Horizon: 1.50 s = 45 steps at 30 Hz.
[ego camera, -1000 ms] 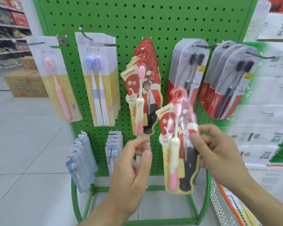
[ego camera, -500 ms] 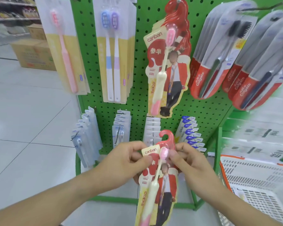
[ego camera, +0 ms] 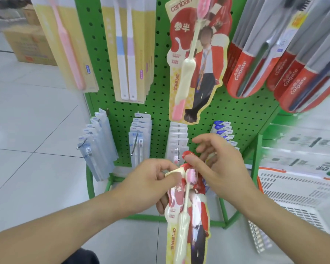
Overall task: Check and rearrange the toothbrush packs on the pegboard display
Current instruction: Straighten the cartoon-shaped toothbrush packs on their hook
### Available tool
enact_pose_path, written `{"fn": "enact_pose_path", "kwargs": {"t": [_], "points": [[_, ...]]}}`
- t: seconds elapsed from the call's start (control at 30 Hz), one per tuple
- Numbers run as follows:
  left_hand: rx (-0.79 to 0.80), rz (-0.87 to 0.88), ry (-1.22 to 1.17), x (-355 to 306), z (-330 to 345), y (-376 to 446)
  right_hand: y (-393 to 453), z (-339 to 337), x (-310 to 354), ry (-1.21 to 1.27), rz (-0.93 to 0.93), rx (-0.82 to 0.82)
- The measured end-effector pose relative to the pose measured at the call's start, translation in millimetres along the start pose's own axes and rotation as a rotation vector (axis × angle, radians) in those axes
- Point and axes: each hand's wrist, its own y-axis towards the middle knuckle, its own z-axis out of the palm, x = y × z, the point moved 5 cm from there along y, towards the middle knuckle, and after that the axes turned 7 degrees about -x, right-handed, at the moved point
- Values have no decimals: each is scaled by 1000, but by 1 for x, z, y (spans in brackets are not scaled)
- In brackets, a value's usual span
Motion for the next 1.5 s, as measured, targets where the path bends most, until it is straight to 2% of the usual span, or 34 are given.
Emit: {"fn": "enact_pose_path", "kwargs": {"t": [0.2,0.37,0.47,0.57,0.83,0.9,1.0,1.2,1.4,1.5], "points": [[-58,-24,2,3,-1,2,-3,6,-1,-34,-178,215],[-48,-51,-22,2,1,3,-7,8,-2,24,-140,301],[-48,-61,-34,4,0,3,-10,11,0,-15,-195,320],[-38,-71,-60,4,2,3,-14,16,-3,-44,-148,334],[-28,-129,-104,3,8,1,-17,29,3,-184,-118,92],[-44,-145,-112,3,6,0,-15,31,3,-159,-135,102],[-65,-159,-107,5,4,0,-13,32,2,-98,-146,200],[-174,-147,-120,10,-6,-3,-13,35,-1,-58,-269,305],[-223,-60,-101,8,-16,-6,-15,38,6,-76,-289,250],[-256,-6,-104,5,-19,-5,-18,40,13,-94,-279,126]]}}
